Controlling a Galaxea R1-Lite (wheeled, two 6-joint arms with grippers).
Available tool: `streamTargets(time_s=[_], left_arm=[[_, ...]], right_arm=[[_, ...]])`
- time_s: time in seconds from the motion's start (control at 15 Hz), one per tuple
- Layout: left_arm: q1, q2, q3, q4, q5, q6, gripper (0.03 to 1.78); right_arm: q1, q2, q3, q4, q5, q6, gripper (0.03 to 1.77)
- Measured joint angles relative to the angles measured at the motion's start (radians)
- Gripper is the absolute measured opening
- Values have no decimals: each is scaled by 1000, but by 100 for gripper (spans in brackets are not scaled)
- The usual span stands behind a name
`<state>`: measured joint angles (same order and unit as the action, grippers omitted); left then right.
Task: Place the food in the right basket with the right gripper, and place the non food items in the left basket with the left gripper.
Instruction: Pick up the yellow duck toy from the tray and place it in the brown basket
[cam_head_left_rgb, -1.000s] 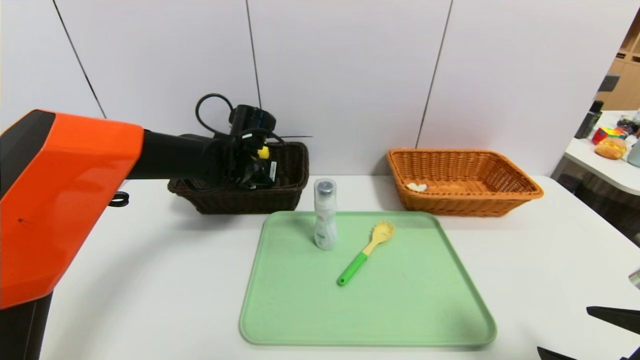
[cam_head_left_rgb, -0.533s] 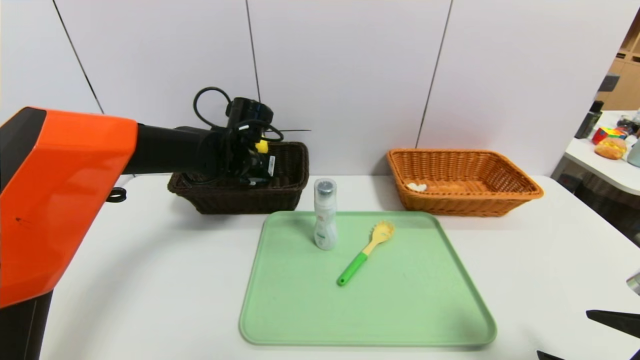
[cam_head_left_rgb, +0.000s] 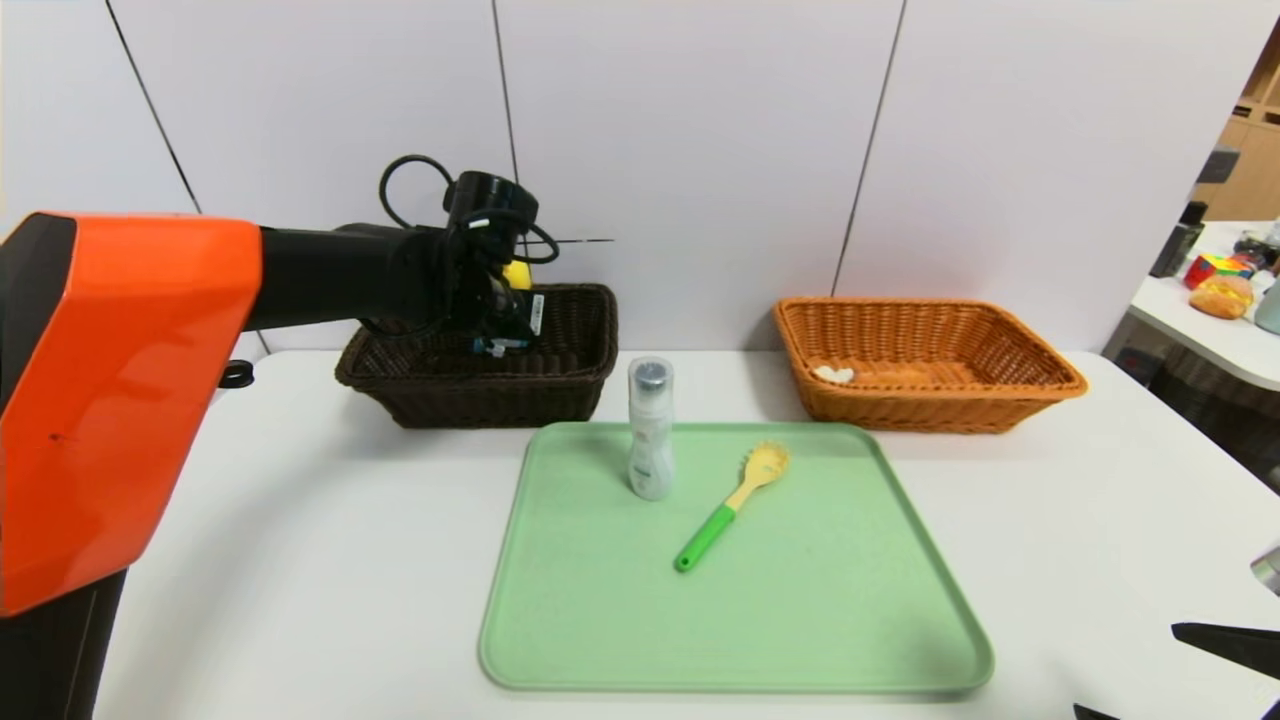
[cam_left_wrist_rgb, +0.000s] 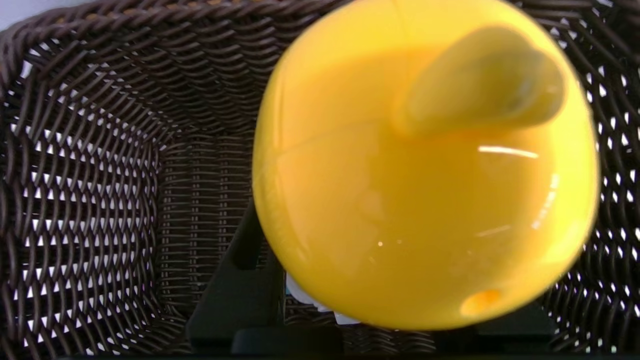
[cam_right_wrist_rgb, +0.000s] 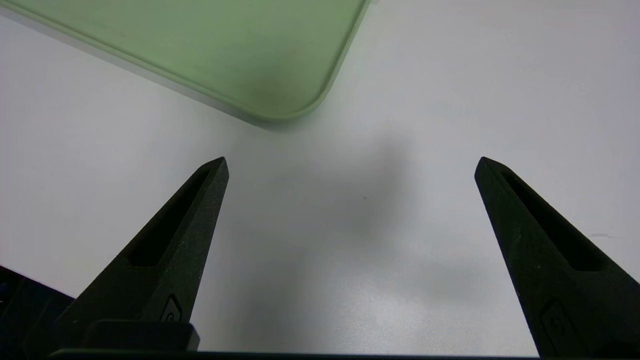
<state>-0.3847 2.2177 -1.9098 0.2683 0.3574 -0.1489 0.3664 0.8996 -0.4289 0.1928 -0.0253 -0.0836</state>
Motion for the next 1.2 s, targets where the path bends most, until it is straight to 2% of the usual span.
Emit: streamTargets(time_s=[0.2, 0.93, 1.2], left_arm=[[4, 14, -17, 27, -8, -1, 75], [9, 50, -30, 25, -6, -1, 75], [9, 49, -28, 21, -6, -1, 113]], right_arm=[[0, 0, 3, -1, 0, 0, 170], [0, 1, 10, 0, -1, -1, 170], [0, 2, 11, 0, -1, -1, 170]])
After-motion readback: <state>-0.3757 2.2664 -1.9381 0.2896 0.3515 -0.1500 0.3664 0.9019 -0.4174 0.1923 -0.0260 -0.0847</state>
